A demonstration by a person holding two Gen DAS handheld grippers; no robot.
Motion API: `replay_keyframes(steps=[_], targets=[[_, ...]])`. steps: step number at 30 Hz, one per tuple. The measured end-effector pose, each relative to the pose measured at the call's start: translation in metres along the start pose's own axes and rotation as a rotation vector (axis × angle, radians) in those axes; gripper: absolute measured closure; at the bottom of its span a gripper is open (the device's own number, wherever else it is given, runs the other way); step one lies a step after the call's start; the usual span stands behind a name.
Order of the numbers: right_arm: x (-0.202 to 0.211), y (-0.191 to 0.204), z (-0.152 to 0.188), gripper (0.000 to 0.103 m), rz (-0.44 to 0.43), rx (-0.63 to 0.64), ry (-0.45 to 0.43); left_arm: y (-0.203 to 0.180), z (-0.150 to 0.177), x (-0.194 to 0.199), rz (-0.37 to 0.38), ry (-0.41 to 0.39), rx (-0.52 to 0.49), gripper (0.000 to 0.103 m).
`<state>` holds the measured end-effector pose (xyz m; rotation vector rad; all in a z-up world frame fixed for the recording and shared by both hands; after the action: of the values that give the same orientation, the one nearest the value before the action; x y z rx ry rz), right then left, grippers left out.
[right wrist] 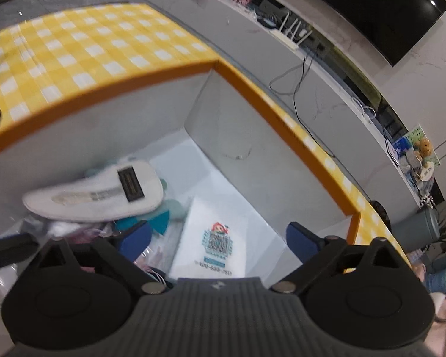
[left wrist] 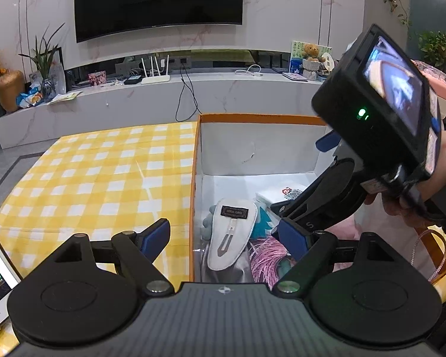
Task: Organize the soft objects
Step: 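Open both tools to drop the slipper and pouch into the box, then withdraw both tools from the box back toward the remaining items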
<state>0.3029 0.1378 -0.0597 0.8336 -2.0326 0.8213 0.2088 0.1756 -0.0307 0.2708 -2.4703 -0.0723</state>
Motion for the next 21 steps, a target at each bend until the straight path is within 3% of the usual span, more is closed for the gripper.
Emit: replay_keyframes(steps=[5, 12, 21], targets=[[0.007, -0.001, -0.008, 0.005, 0.020, -0.007, -0.037, 0.005, -0.002, 0.002, -0.010, -0.010, 0.025, 0.006], [0.019, 0.016, -0.008, 0.003, -0.006, 0.043, -0.059, 0.019, 0.000, 0.011, 0.005, 0.001, 0.136, 0.006], [0.063, 0.041, 0.000, 0.003, -0.048, 0.068, -0.131, 0.036, 0.009, 0.051, 0.030, -0.082, 0.246, 0.006]])
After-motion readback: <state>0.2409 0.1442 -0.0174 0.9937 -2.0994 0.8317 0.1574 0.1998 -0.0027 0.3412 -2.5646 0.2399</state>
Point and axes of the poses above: each gripper's, at about its wrist camera, not at the fingertips, and x roughly against the way its jaws point, y to its left, z to its underside, the point moved 8 cm from there along -x, roughly the way its jaws point, and after that the axes turned 12 degrees about -z, right-handed, at the moved point
